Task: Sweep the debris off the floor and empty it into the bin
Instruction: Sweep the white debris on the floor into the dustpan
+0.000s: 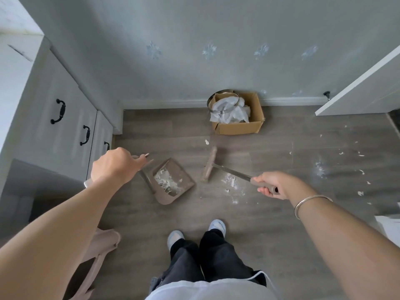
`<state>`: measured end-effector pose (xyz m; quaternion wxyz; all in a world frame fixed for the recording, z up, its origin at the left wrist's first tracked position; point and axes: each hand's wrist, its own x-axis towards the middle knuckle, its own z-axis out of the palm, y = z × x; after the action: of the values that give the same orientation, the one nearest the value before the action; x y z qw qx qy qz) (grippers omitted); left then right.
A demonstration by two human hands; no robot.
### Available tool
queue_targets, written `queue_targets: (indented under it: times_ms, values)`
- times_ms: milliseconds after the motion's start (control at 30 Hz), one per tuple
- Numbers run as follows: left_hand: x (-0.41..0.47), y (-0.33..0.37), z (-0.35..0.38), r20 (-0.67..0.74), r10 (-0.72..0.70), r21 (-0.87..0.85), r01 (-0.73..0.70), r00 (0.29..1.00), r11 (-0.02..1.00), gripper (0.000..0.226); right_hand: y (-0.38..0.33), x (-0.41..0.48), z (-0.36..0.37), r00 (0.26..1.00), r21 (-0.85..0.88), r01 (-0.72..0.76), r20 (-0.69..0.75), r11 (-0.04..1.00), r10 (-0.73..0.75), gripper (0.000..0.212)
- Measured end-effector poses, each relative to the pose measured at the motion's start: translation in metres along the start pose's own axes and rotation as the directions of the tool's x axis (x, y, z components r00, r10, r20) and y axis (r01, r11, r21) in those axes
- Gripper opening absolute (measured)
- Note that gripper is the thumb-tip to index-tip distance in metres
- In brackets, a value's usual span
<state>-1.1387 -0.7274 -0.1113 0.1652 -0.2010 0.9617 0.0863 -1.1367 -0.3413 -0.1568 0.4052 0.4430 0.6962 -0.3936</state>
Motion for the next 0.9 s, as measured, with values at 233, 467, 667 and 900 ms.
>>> queue_targets:
  times_ms: [233, 467, 667, 900]
  values:
    - [0.011, 0.001, 0.005, 0.004, -0.055, 0.013, 0.055, 0.998, 0.998, 0.065, -0.043, 0.022, 0.032, 0.99, 0.01, 0.14, 0.022, 0.99, -0.14, 0.007]
    - [0.025, 0.012, 0.007, -0.006, -0.118, 0.037, 0.118, 0.993, 0.992, 0.061, -0.09, 0.054, 0.049, 0.981, 0.229, 0.07, 0.16, 0.971, -0.109, 0.032]
    - [0.035, 0.025, 0.008, -0.016, -0.132, 0.056, 0.133, 0.991, 0.99, 0.062, -0.095, 0.071, 0.041, 0.995, 0.155, 0.005, 0.101, 0.988, -0.021, 0.032]
    - [0.044, 0.045, 0.01, 0.005, -0.096, 0.091, 0.095, 0.995, 0.991, 0.065, -0.074, 0.074, 0.015, 0.994, -0.027, -0.094, 0.055, 0.995, 0.095, 0.027]
